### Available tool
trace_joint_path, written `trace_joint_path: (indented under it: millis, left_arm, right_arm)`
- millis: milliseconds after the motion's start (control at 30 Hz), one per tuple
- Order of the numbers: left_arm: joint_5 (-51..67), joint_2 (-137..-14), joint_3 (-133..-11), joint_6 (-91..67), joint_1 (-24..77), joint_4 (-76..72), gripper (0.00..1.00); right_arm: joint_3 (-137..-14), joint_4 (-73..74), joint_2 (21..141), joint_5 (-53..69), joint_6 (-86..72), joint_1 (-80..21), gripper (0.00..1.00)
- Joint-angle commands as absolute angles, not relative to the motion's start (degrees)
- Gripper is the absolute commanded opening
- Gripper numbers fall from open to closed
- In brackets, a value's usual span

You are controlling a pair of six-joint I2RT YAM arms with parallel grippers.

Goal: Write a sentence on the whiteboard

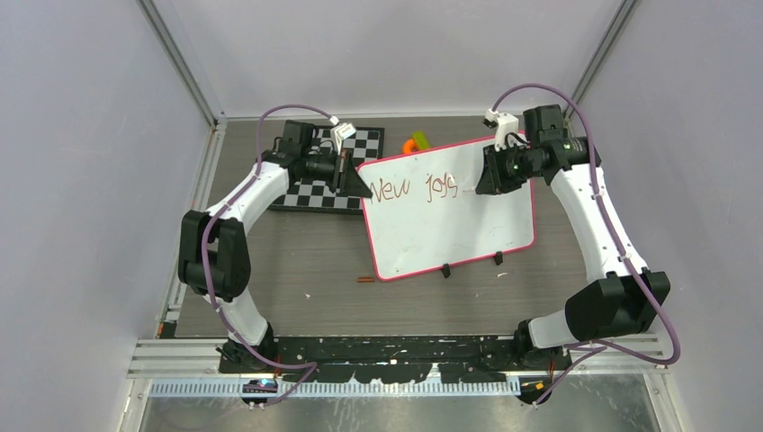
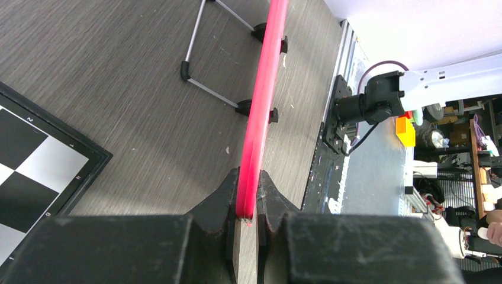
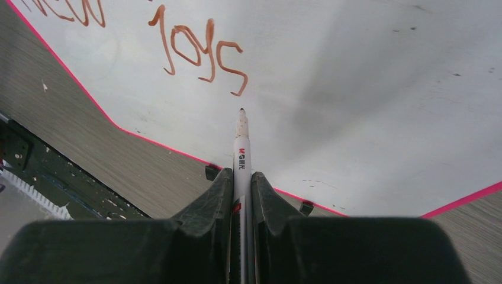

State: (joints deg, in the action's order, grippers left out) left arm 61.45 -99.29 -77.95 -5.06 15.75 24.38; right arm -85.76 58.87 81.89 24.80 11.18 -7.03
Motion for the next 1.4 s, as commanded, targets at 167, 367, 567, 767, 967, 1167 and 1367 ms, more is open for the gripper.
trace_joint_path:
  millis: [167, 367, 567, 767, 967, 1167, 1367]
  left_arm:
    - [57.1, -99.8, -78.4, -3.3, 16.3, 23.7, 0.00]
    - [57.2, -99.9, -78.7, -3.7, 16.4, 23.8, 0.00]
    - [57.0, -99.8, -78.5, -3.6, 16.4, 23.9, 0.00]
    - [56.9, -99.8, -78.7, -3.5, 16.4, 24.1, 0.00]
    - [56.9, -99.7, -78.5, -3.5, 16.4, 24.4, 0.00]
    - [56.8, -99.7, -78.5, -3.3, 16.4, 24.5, 0.00]
    - [56.8, -99.9, -78.6, -3.2, 16.4, 24.5, 0.00]
  right_arm:
    - [-86.6, 55.0, 80.0, 26.9, 11.7, -2.6, 0.00]
    - [-87.2, 53.2, 81.5, 26.8, 9.3, -2.7, 0.00]
    - [-87.0, 51.0, 82.1, 24.8, 8.4, -4.3, 0.00]
    - [-87.2, 49.7, 83.8, 23.6, 8.2, -5.3, 0.00]
    - [-87.8, 49.5, 85.0, 19.4, 8.2, -5.2, 0.00]
    - [-87.8, 49.7, 84.2, 16.9, 8.7, -3.4, 0.00]
    - [-88.3, 50.7, 83.6, 17.6, 8.9, -2.6, 0.00]
